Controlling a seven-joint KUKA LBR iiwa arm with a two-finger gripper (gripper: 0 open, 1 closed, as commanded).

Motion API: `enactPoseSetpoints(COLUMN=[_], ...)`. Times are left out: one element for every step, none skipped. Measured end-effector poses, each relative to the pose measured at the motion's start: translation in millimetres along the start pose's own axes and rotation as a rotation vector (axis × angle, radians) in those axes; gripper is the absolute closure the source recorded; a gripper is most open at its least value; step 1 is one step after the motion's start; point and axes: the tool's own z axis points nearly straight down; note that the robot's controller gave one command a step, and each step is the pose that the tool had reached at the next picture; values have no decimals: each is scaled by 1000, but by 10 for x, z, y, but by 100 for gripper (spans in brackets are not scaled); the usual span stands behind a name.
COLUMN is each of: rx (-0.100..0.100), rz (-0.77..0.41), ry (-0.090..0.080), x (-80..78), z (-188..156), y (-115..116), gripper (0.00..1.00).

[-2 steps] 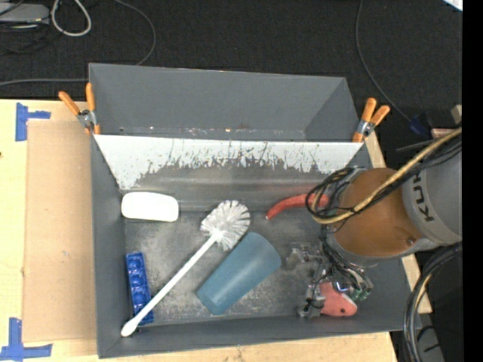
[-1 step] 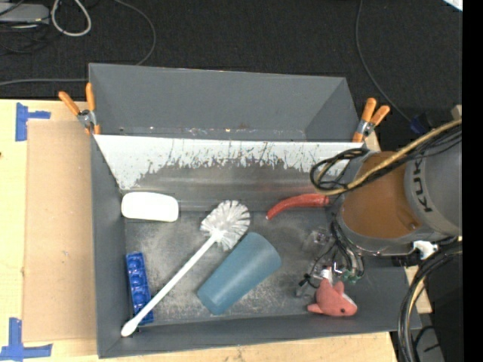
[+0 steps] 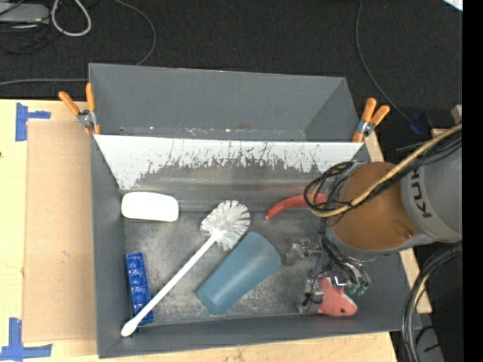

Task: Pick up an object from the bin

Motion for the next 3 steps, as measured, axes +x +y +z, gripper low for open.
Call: enactPoseSetpoints(rx=[1,-1,0], rz=[329,10,251], ry=[-4,1,-2], x=[-41,35,-2], z=[-38,-10,-5], y=[-130,-80,-132], gripper=[0,0,0])
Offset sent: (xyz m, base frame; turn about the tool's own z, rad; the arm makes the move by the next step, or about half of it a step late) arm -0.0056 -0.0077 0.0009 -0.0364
